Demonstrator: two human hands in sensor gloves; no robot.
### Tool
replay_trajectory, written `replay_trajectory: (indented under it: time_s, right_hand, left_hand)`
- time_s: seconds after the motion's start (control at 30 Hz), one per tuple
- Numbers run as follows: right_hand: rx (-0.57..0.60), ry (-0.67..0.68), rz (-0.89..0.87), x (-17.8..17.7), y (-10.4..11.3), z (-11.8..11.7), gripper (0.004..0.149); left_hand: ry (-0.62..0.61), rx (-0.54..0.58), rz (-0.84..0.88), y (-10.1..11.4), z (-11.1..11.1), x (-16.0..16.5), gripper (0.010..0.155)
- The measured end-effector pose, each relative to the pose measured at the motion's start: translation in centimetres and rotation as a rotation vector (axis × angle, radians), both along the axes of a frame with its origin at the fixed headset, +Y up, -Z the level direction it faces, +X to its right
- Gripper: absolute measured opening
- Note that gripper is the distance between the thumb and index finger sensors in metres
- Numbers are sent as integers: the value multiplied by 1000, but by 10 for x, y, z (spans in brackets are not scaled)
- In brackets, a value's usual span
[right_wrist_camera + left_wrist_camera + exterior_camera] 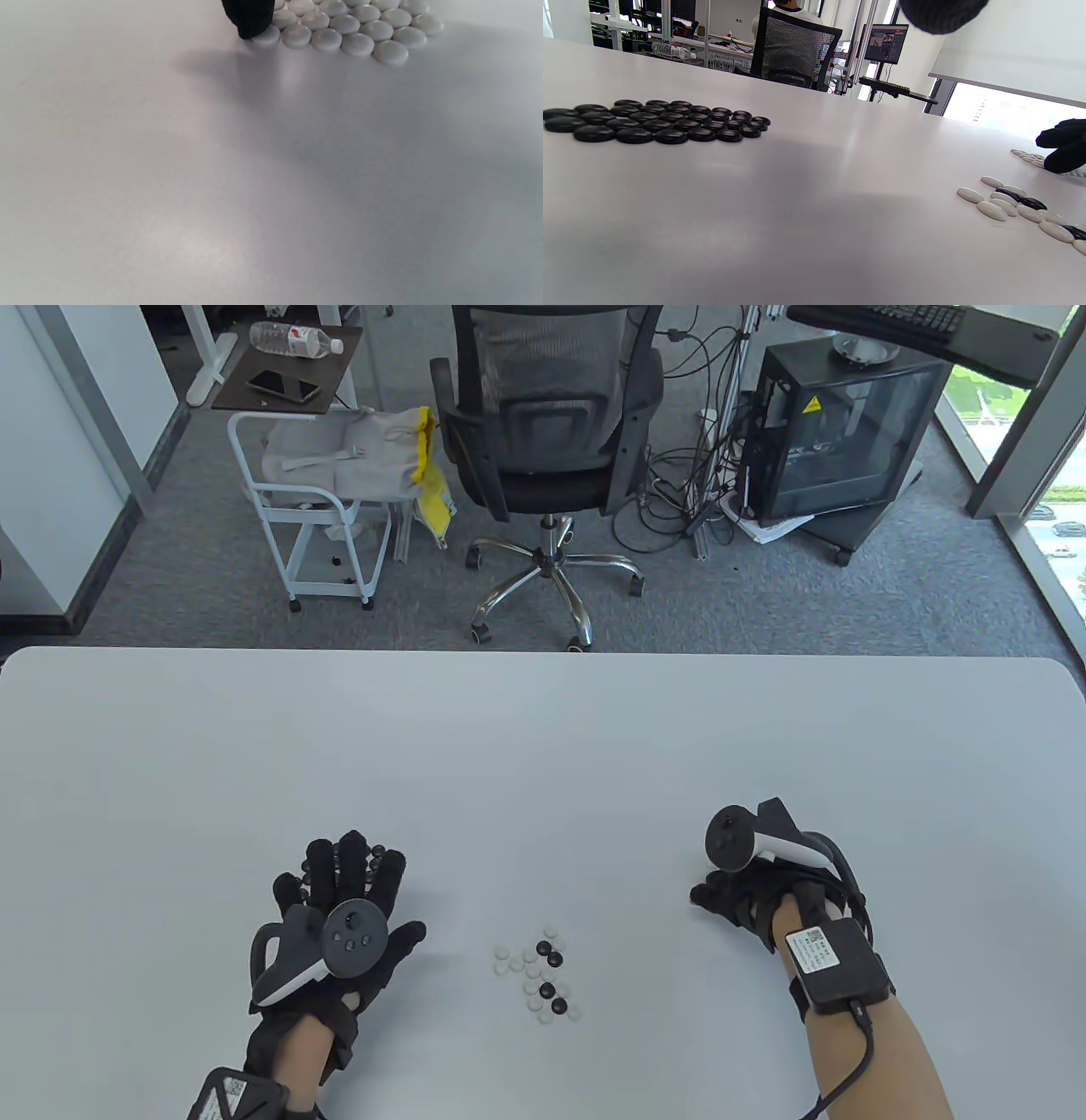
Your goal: Go stone sorting task
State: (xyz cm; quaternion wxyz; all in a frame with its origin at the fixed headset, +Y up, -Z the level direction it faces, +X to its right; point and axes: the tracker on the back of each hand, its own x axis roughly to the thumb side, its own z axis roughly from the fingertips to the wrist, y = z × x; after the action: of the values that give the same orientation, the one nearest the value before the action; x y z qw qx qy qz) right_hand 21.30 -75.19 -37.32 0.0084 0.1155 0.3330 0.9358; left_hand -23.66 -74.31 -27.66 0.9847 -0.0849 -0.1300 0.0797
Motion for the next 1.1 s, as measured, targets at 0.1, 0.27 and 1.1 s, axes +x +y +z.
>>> replay_trajectory:
  time_s: [0.1, 0.27, 1.1]
  right_hand:
    - [42, 9, -83, -8, 11, -1, 67]
    - [21, 86, -177, -41, 21, 2, 67]
    - [-54, 80, -185, -115, -9, -24, 69]
  left_hand:
    - [-1, -1, 1, 0, 0, 0, 81]
    - [-2, -11, -2, -1, -1, 0, 81]
    - [2, -16, 27, -1, 0, -4, 81]
